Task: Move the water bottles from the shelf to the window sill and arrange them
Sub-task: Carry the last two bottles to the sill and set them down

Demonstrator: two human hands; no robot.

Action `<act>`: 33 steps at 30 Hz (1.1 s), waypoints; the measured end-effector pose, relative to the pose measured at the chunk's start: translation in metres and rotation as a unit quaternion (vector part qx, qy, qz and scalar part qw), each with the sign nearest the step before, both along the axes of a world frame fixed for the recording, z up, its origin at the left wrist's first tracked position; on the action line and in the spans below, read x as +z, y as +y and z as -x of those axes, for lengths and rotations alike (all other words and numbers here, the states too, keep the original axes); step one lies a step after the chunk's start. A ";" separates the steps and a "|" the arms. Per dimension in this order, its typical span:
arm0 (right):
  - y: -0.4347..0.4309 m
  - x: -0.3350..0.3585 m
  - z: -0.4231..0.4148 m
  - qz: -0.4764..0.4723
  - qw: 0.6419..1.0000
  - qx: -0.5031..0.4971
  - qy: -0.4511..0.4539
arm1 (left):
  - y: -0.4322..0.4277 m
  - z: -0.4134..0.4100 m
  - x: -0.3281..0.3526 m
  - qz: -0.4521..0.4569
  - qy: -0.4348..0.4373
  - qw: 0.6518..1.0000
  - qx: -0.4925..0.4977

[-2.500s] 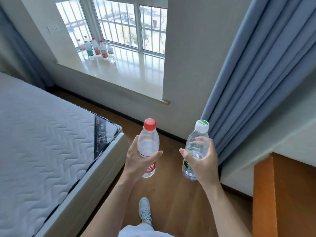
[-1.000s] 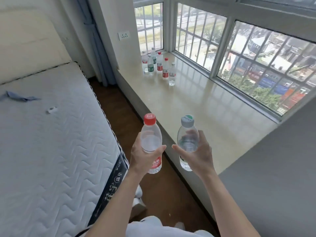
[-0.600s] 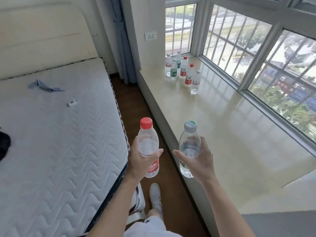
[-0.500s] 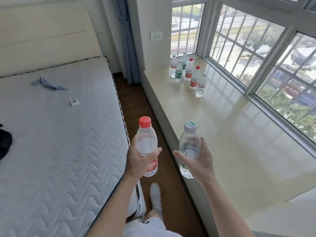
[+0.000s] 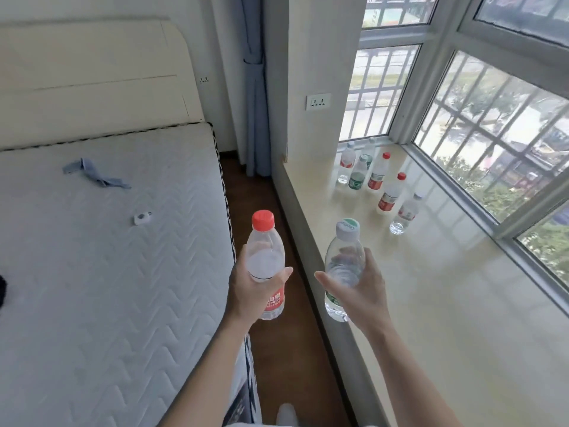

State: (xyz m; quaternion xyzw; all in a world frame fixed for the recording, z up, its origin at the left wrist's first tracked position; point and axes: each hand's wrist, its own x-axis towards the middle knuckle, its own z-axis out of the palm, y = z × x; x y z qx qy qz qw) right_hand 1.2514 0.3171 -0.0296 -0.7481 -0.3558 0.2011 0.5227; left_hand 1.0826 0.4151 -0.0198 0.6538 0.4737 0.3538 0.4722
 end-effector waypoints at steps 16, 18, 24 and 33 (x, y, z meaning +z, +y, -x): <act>0.189 -0.024 -0.101 0.007 0.999 0.015 0.028 | 0.192 -0.106 -0.018 0.004 0.012 1.000 -0.015; 0.220 -0.028 -0.123 0.005 0.999 0.014 0.031 | 0.223 -0.128 -0.020 0.002 0.016 1.000 -0.016; 0.311 -0.026 -0.198 -0.006 0.999 0.022 0.048 | 0.317 -0.207 -0.014 0.003 0.032 0.999 -0.040; 0.389 -0.013 -0.288 -0.008 0.999 -0.016 0.050 | 0.404 -0.304 -0.007 -0.006 0.009 0.997 -0.079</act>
